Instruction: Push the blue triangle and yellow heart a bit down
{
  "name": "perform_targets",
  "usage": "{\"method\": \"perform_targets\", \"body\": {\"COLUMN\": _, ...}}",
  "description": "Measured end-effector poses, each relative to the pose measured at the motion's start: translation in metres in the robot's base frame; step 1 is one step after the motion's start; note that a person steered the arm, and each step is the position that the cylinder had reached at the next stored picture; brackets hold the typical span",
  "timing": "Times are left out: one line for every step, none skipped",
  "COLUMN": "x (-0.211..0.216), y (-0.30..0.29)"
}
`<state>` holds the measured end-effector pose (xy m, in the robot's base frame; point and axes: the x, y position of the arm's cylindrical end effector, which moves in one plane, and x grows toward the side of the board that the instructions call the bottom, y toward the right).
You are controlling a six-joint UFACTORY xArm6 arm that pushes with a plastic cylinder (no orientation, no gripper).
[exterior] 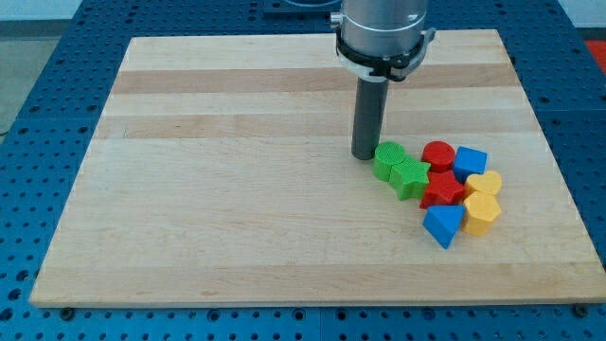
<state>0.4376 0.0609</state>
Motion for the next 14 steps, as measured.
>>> {"method": "perform_targets", "body": {"x": 0.000, "y": 0.000}}
{"method": "perform_targets", "body": {"x": 0.005, "y": 0.001}}
{"method": "perform_targets", "body": {"x": 0.006, "y": -0.001}}
{"method": "perform_targets", "body": {"x": 0.006, "y": -0.016}}
{"method": "perform_targets", "body": {"x": 0.006, "y": -0.018}}
{"method": "perform_targets", "body": {"x": 0.006, "y": -0.018}}
{"method": "perform_targets", "body": {"x": 0.002, "y": -0.015}}
{"method": "perform_targets", "body": {"x": 0.000, "y": -0.015}}
{"method": "perform_targets", "body": {"x": -0.004, "y": -0.014}}
{"method": "perform_targets", "body": {"x": -0.004, "y": -0.011}}
{"method": "perform_targets", "body": {"x": -0.008, "y": -0.003}}
{"method": "perform_targets", "body": {"x": -0.040, "y": 0.022}}
{"method": "perform_targets", "body": {"x": -0.020, "y": 0.118}}
{"method": "perform_targets", "body": {"x": 0.056, "y": 0.182}}
